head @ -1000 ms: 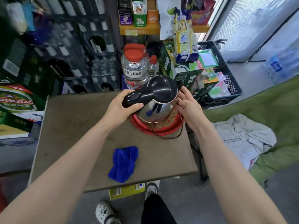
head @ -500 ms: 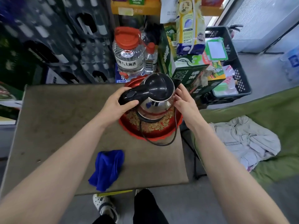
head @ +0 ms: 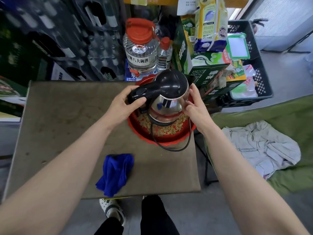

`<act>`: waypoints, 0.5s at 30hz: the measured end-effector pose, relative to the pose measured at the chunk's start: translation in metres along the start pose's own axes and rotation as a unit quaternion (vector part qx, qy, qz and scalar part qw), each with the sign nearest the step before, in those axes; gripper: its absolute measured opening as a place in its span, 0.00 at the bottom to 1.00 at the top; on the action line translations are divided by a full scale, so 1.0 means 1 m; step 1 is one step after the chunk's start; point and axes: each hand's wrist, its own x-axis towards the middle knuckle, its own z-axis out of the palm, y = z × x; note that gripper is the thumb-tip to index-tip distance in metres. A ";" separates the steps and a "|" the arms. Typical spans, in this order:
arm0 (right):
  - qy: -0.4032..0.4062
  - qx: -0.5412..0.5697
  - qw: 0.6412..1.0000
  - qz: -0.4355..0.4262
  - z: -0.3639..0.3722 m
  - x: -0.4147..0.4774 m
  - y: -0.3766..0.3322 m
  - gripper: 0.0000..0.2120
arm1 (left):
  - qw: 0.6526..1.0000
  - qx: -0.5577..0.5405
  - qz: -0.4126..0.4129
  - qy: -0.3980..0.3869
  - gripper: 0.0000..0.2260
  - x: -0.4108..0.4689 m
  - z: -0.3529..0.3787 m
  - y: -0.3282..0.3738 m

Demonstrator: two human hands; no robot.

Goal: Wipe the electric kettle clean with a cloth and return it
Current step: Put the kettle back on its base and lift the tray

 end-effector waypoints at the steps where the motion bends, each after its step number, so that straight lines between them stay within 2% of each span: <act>1: 0.004 0.003 1.000 0.000 0.001 -0.001 0.001 0.43 | 1.000 -0.002 -0.002 -0.004 0.12 -0.001 0.000 -0.002; 4: 0.020 0.005 1.000 -0.006 0.001 -0.005 0.002 0.42 | 1.000 -0.015 -0.010 -0.019 0.12 -0.006 0.000 -0.005; 8: 0.034 0.002 0.999 0.004 0.001 -0.015 0.009 0.42 | 1.000 -0.018 -0.002 -0.025 0.19 -0.012 0.002 -0.008; 15: 0.032 -0.011 0.999 -0.017 0.008 -0.009 0.004 0.43 | 1.000 -0.029 0.010 0.008 0.19 -0.008 0.003 -0.011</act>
